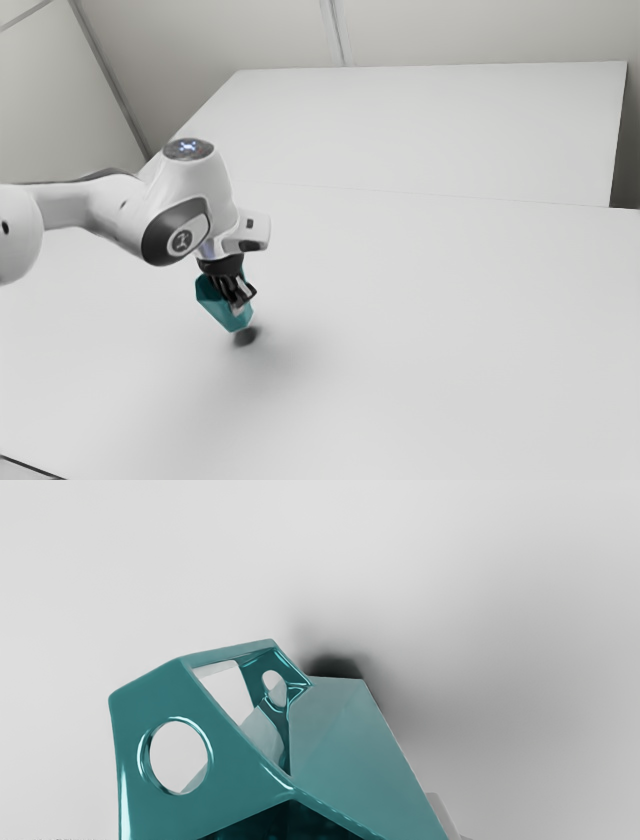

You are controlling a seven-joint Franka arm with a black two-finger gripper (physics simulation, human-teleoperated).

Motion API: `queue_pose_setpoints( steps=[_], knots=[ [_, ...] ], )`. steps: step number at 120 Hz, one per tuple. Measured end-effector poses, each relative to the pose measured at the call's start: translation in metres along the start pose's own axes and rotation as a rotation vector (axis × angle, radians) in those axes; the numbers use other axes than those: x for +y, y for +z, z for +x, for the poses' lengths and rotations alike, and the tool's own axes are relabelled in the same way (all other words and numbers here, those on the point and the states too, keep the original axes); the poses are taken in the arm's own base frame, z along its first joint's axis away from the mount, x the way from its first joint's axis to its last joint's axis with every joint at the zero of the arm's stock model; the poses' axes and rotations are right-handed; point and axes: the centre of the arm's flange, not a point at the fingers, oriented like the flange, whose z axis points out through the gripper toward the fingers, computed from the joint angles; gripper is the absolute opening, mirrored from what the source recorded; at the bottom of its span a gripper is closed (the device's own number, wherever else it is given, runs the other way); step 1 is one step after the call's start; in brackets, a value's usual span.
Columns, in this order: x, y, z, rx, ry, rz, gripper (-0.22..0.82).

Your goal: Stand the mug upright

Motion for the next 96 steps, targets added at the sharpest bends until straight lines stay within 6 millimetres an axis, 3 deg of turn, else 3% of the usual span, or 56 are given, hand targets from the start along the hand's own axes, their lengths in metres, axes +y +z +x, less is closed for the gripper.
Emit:
queue_pose_setpoints(
  steps=[79, 96],
  knots=[
    [0.008, 0.030, -0.005, 0.010, -0.126, -0.002, -0.18],
    [0.009, 0.030, -0.005, 0.012, -0.141, -0.005, -0.08]
  ],
)
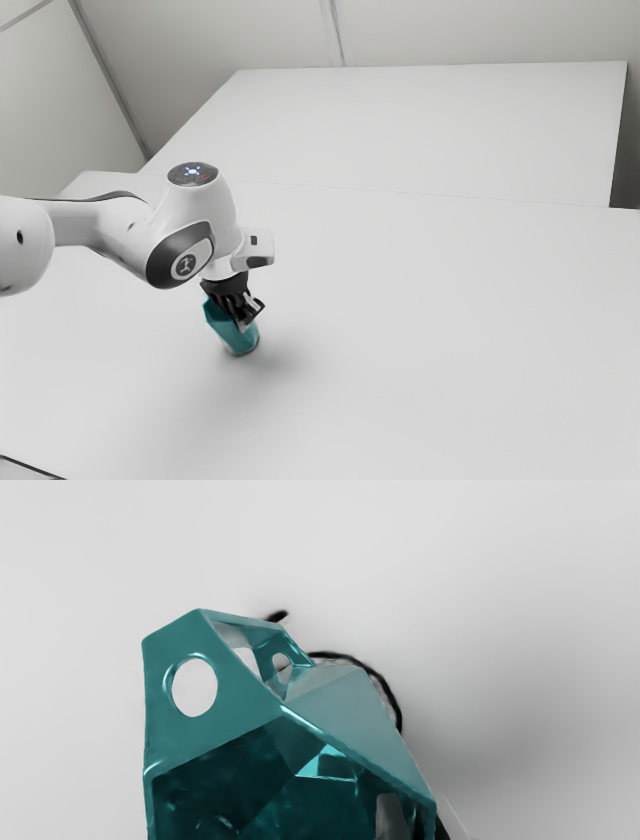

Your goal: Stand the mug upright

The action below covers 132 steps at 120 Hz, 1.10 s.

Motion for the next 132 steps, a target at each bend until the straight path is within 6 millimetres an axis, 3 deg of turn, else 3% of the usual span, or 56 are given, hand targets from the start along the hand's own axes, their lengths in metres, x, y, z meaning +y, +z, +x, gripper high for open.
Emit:
queue_pose_setpoints(
  steps=[8, 27, 48, 80, 102, 132],
  knots=[
    [0.000, -0.001, 0.000, 0.003, -0.006, -0.001, 0.00],
    [0.000, -0.008, -0.002, 0.018, -0.017, 0.000, 0.30],
    [0.003, -0.022, -0.002, 0.043, -0.022, 0.002, 0.46],
    [0.006, -0.054, 0.002, 0.051, -0.052, -0.022, 0.55],
    [0.001, -0.087, 0.018, 0.033, -0.079, -0.049, 0.57],
    [-0.010, -0.117, 0.046, -0.013, -0.104, -0.080, 0.58]
  ],
)
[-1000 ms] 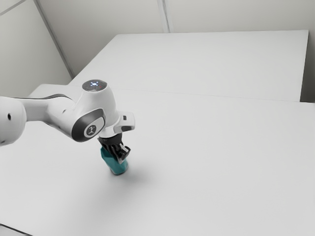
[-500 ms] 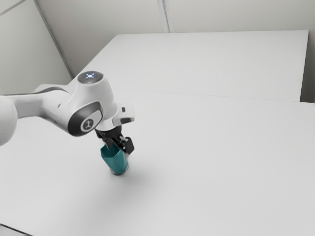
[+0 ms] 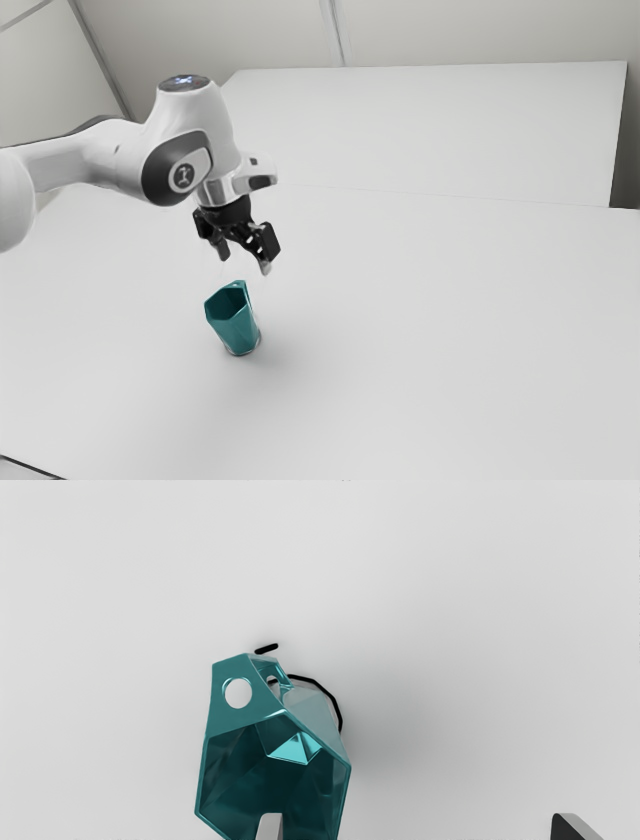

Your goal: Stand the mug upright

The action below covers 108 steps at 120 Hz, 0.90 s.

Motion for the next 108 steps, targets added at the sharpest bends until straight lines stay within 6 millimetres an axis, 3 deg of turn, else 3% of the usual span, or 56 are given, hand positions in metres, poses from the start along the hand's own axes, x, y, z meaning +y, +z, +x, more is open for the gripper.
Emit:
queue_pose_setpoints(
  steps=[58, 108],
  knots=[
    [-0.020, -0.082, 0.040, -0.007, -0.038, -0.013, 0.59],
    [-0.029, -0.138, 0.038, 0.005, -0.050, -0.007, 0.59]
  ],
)
